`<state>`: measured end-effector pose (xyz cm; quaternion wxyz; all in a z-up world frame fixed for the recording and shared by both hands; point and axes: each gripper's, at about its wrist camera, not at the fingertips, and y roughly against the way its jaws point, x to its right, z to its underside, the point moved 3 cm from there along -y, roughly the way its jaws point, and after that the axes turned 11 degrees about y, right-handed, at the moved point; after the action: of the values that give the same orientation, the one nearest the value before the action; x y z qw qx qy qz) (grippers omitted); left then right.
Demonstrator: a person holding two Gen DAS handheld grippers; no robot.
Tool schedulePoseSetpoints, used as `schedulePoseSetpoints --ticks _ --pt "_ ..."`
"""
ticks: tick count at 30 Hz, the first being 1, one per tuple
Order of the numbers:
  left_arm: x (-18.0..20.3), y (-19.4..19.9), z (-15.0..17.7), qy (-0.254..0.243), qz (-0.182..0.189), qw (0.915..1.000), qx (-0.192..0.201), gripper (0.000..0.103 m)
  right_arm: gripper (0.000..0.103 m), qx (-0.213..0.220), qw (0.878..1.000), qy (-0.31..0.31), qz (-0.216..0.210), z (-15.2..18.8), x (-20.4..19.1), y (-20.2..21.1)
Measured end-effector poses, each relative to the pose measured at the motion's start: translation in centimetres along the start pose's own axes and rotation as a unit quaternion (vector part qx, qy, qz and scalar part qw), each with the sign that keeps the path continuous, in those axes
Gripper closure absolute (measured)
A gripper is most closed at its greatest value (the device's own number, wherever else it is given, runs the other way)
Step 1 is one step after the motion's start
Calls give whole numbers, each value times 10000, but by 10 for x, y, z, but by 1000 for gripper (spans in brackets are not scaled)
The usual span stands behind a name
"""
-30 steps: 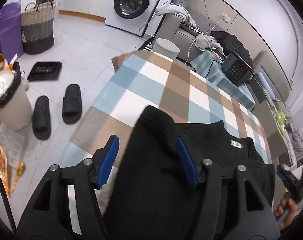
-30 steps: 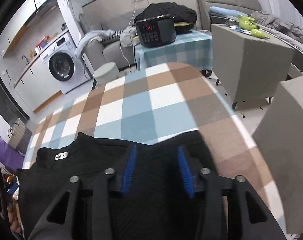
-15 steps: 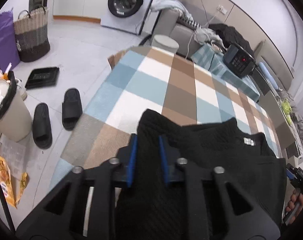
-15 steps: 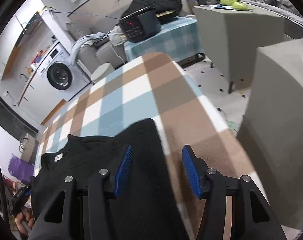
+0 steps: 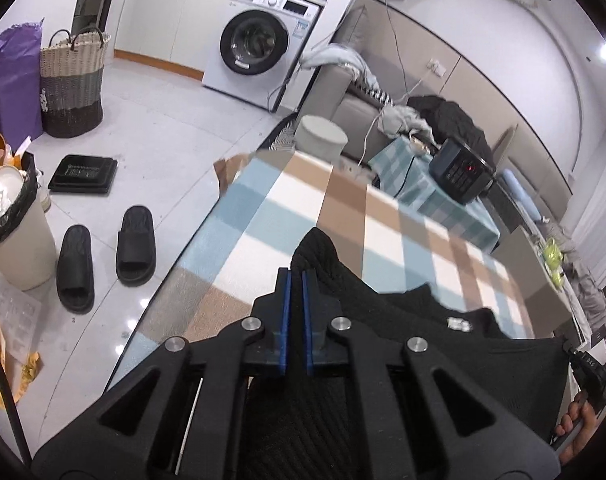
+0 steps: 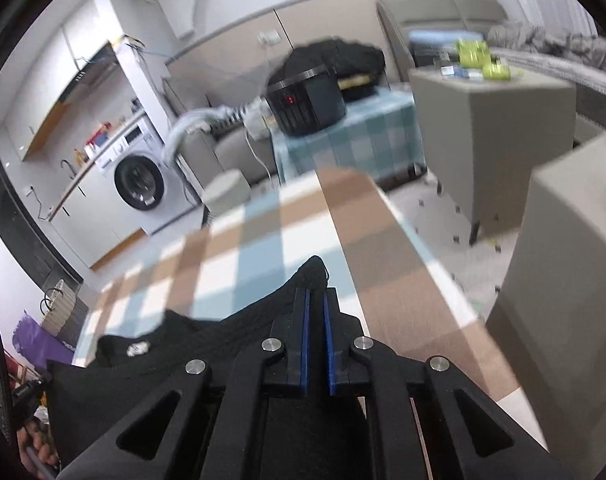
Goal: Fold small clothes
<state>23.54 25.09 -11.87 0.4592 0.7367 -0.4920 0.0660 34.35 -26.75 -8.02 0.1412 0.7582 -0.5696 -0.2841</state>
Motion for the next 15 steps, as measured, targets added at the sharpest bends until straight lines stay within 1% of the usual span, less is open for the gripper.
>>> schedulePoseSetpoints --ticks 3,5,7,8,9,11,12,13,15 --pt "-1 1 -6 30 -94 9999 57 100 97 74 10000 3 61 -12 -10 -2" --pt "-7 -6 -7 113 -263 9996 -1 100 97 24 9999 -22 134 -15 -15 -15" --pt "-16 -15 -4 237 -485 9985 -123 99 97 -178 9994 61 288 -11 -21 -36" --pt "-20 -19 -2 273 -695 9971 -171 99 97 -341 9988 115 345 -7 -23 -45" --pt "-24 -22 0 272 -833 9959 -231 99 94 -555 9976 138 382 -3 -24 -54" --pt "-30 -23 7 282 -815 9952 -471 93 81 -900 9949 77 438 9 -22 -62" --pt "-33 -21 11 320 -770 9949 -572 91 77 -921 9949 41 399 12 -20 -60" --pt "-35 -19 13 340 -760 9947 -605 87 70 -927 9951 4 344 16 -19 -55" --pt "-39 -8 21 330 -802 9942 -641 79 65 -929 9953 -10 256 22 -18 -40"
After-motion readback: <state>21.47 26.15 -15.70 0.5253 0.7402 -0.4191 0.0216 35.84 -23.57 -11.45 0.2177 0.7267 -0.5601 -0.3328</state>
